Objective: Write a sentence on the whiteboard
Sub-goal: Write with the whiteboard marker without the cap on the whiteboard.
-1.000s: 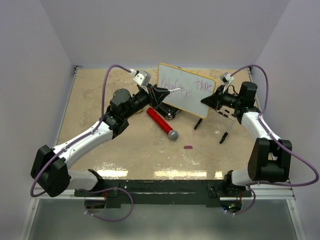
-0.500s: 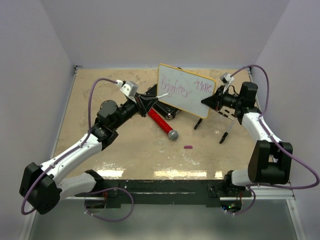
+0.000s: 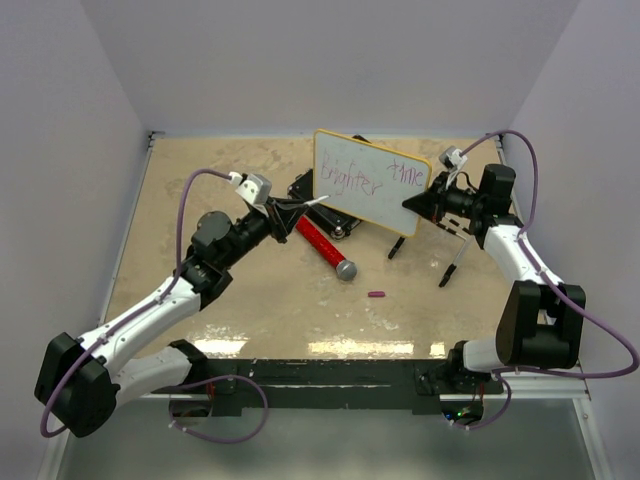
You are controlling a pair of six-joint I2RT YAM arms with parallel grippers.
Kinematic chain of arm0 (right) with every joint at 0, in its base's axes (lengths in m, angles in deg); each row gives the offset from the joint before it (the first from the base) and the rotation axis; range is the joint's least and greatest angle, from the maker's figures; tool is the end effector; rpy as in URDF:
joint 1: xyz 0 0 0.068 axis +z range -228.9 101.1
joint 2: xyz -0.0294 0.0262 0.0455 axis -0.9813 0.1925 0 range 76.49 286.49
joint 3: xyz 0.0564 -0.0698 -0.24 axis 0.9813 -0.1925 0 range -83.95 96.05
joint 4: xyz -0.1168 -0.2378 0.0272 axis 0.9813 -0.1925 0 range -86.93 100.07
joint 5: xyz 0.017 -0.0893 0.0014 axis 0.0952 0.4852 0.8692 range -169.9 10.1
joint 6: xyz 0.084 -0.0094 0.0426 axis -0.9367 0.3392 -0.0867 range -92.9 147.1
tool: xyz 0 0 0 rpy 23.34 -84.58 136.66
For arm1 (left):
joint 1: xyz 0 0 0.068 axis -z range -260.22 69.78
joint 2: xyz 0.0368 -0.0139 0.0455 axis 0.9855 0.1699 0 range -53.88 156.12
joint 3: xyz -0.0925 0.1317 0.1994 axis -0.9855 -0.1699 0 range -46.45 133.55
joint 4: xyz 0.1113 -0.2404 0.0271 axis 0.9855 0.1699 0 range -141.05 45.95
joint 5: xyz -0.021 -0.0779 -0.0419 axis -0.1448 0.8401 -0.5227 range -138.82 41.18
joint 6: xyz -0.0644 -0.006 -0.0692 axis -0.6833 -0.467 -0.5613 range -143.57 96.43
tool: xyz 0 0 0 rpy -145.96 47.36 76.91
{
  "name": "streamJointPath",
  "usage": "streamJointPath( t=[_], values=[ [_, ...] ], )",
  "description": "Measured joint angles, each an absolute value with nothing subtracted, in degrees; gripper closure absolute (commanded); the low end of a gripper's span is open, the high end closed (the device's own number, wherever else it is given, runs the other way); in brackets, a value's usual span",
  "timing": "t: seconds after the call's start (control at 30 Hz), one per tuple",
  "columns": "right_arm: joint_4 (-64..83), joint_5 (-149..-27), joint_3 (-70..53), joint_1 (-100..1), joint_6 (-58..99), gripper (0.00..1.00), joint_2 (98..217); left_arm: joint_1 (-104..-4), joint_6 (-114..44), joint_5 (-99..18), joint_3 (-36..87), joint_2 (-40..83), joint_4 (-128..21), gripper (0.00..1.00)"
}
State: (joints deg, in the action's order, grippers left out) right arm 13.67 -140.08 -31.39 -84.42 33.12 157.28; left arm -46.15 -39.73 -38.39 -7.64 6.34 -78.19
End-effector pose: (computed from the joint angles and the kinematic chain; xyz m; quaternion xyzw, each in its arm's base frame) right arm 0.3409 0.0417 0.2431 -0.2740 0.7270 0.3729 0.5073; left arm 0.2477 -0.1863 0.3081 0.1706 0.6495 -0.3687 0.6427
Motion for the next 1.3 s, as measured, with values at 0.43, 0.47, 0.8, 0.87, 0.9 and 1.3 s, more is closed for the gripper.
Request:
streamJointPath(
  t=[0.43,0.47,0.8,0.87,0.9,1.3],
  values=[
    [12.66,-141.39,-31.39,-84.42,34.49,1.0,157.28,-46.46,-39.45,-39.35,-10.07,4.86,-80.28,1.0],
    [12.64,-141.41,-31.39,-84.42,34.6,1.0,157.28,-46.46,-39.45,-39.39,-10.29,4.7,-80.48,1.0],
    [12.62,-141.41,-31.39,-84.42,34.69,1.0,157.28,-46.92,-39.51,-39.65,-11.66,3.83,-80.57,1.0],
    [12.62,-141.41,-31.39,-84.42,34.69,1.0,157.28,-46.96,-39.53,-39.68,-11.66,3.5,-80.57,1.0],
    [12.62,-141.41,-31.39,-84.42,34.69,1.0,157.28,-47.01,-39.58,-39.65,-11.69,3.35,-80.59,1.0],
    [12.64,-141.41,-31.39,-84.42,34.65,1.0,157.28,-48.34,-42.55,-38.78,-13.87,1.43,-81.9,1.0]
  ],
)
